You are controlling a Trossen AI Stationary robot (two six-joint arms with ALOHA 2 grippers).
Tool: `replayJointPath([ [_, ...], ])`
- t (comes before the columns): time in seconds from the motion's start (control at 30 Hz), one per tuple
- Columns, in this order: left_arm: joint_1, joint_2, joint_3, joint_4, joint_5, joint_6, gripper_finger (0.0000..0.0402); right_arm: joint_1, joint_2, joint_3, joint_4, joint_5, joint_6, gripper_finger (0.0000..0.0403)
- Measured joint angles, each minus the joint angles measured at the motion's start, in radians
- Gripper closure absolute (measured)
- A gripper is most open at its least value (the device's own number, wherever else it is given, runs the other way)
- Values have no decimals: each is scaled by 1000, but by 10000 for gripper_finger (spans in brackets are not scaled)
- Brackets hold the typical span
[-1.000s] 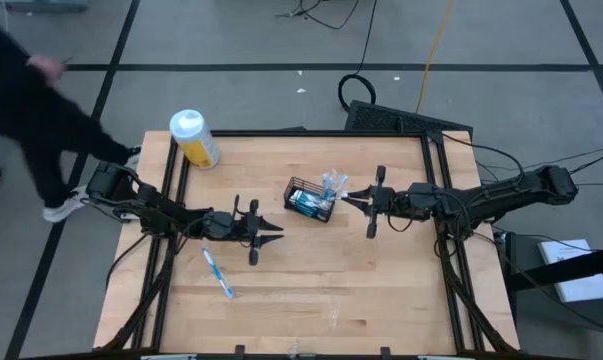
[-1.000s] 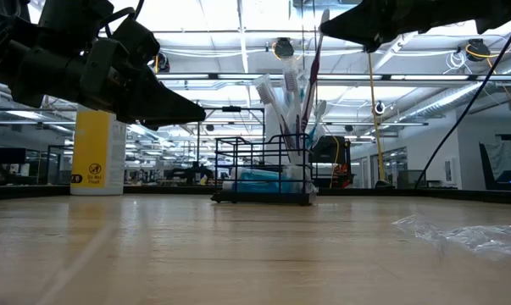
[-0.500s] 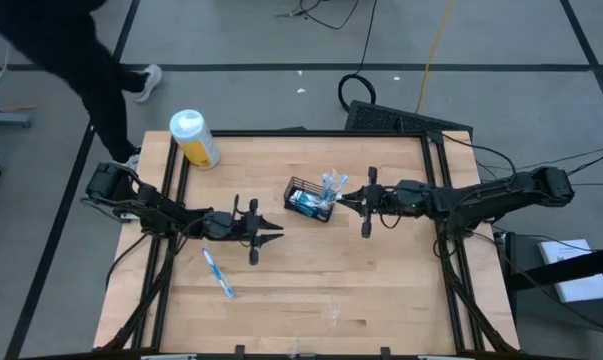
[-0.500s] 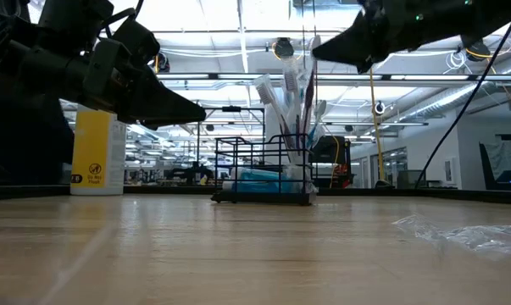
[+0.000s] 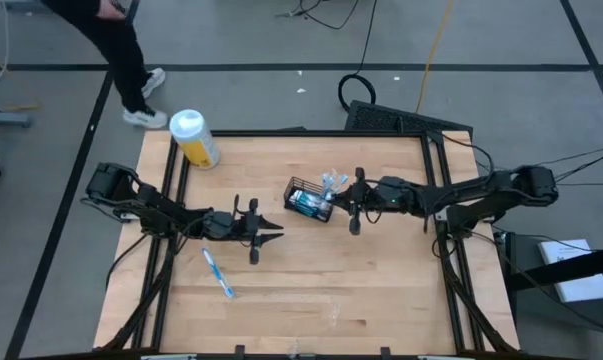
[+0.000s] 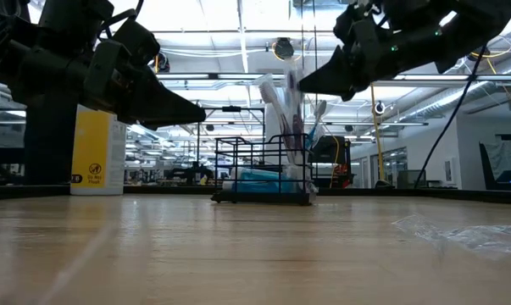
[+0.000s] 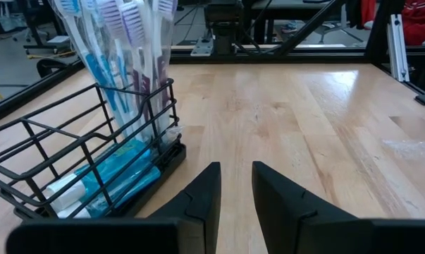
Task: Pick & Place toothbrushing station
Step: Put the purple toothbrush into the wire organizer
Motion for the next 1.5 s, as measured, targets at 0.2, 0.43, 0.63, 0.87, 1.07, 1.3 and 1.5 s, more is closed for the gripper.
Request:
replayJointPath([
  [0.2,0,0,0,-1,0,2,316,-4,35,0,21,0,7,395],
  [0.43,0,0,0,-5,-1,2,316,-12,41,1,15,-1,15,395],
  [0.63,0,0,0,-5,-1,3,316,-14,41,-2,-6,4,18,395],
  [0.87,0,0,0,-6,-1,3,316,-38,41,-21,-5,3,42,395],
  [1.07,0,0,0,-6,-1,3,316,-38,42,-23,7,2,41,395],
  [1.3,0,0,0,-6,-1,3,316,-38,42,-23,4,-2,44,395],
  [1.5,0,0,0,-6,-1,3,316,-39,42,-23,2,-23,65,395],
])
